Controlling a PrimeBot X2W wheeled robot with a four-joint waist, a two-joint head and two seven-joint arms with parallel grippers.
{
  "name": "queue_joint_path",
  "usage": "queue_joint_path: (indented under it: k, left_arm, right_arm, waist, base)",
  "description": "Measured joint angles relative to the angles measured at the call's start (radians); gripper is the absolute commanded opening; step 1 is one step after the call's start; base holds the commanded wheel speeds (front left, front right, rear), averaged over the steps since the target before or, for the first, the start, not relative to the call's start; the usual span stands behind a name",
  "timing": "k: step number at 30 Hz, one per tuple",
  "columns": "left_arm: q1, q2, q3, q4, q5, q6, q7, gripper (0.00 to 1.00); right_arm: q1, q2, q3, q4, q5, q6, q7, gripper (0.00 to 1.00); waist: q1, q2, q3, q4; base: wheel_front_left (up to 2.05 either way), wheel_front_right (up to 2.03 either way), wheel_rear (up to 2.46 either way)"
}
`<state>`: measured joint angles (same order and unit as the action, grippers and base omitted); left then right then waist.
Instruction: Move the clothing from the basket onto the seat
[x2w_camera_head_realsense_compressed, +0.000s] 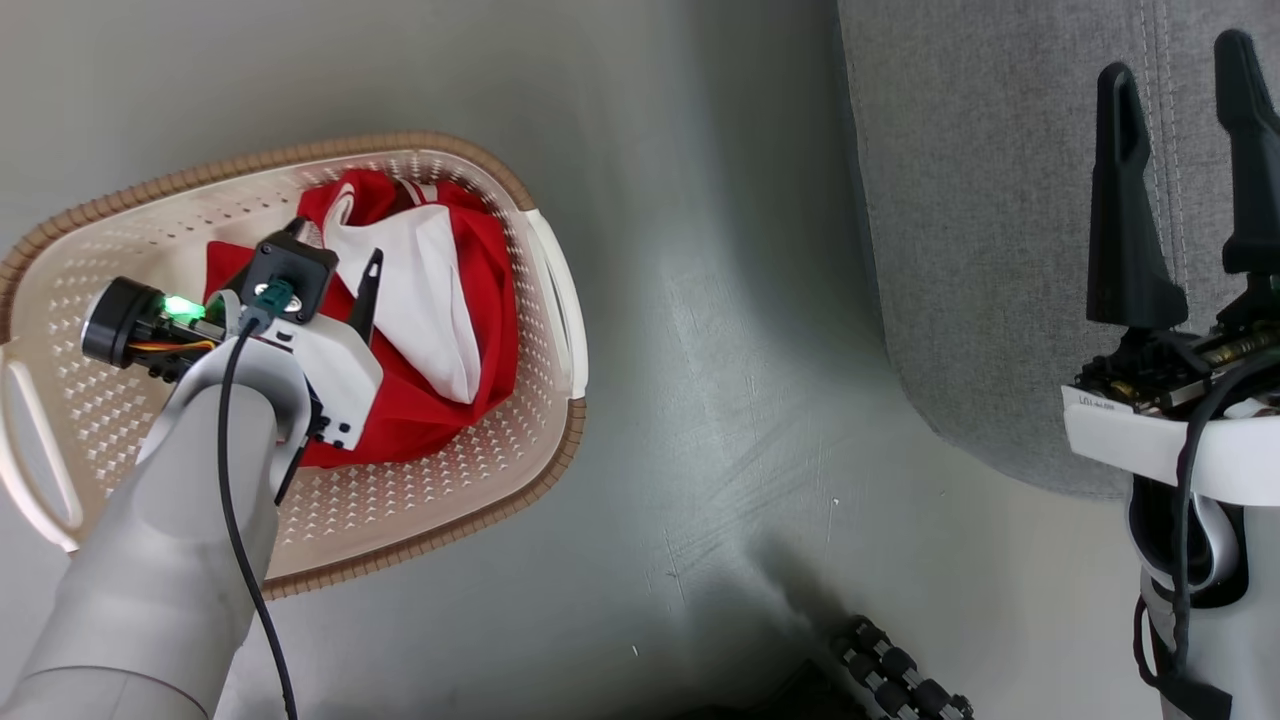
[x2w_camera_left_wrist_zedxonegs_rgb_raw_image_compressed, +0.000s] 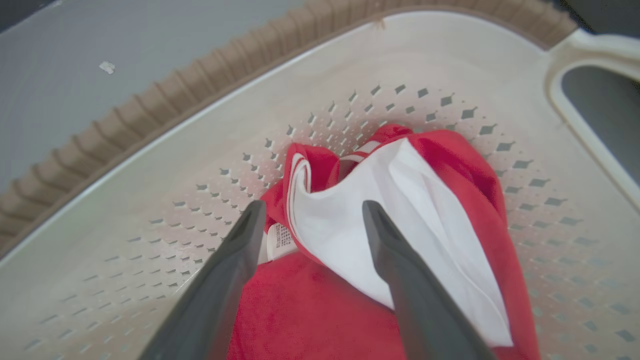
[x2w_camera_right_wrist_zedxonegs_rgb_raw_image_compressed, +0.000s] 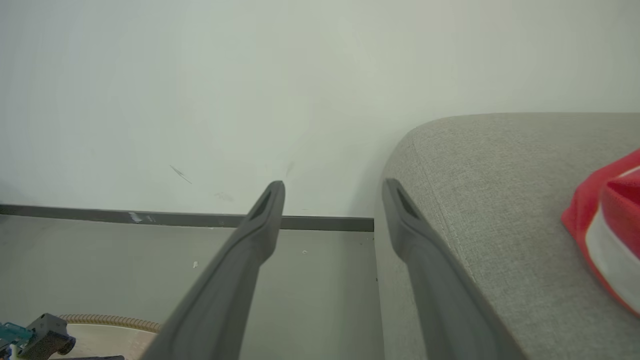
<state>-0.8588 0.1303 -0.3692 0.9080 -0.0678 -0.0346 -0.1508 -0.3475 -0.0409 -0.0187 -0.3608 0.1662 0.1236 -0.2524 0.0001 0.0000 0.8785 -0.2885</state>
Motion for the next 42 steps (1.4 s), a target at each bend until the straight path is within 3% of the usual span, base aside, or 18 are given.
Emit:
queue_joint_path:
  k: [13,14,15,17,42]
  left_arm:
    - [-0.082,0.006,0.019,0.059,0.0,0.024,-0.001,1.0]
    - [-0.088,0.006,0.019,0.063,0.0,0.024,-0.002,0.81]
    - [-0.093,0.005,0.019,0.068,0.0,0.024,-0.002,0.46]
    - [-0.099,0.002,0.019,0.074,-0.001,0.023,-0.007,0.0]
    - [-0.031,-0.022,-0.012,0.041,0.0,0.004,-0.097,0.0]
  right_arm:
    - [-0.058,0.0,0.013,-0.003,0.02,0.0,0.0,1.0]
    - [-0.062,0.0,0.013,-0.002,0.021,0.0,0.0,1.0]
    - [-0.067,0.0,0.013,-0.002,0.021,0.0,0.0,1.0]
    - [-0.071,0.0,0.012,-0.001,0.024,0.0,0.0,1.0]
    - [-0.135,-0.001,0.0,0.075,0.015,0.0,-0.004,1.0]
  waist:
    - [0.0,0.0,0.069,-0.032]
    - [0.0,0.0,0.073,-0.033]
    - [0.0,0.0,0.076,-0.035]
    - [-0.0001,0.0,0.083,-0.037]
    - [-0.0001,0.0,0.021,0.032]
  base:
    - [0.0,0.0,0.0]
    - [0.0,0.0,0.0]
    - [0.0,0.0,0.0]
    - [0.0,0.0,0.0]
    - [0.0,0.0,0.0]
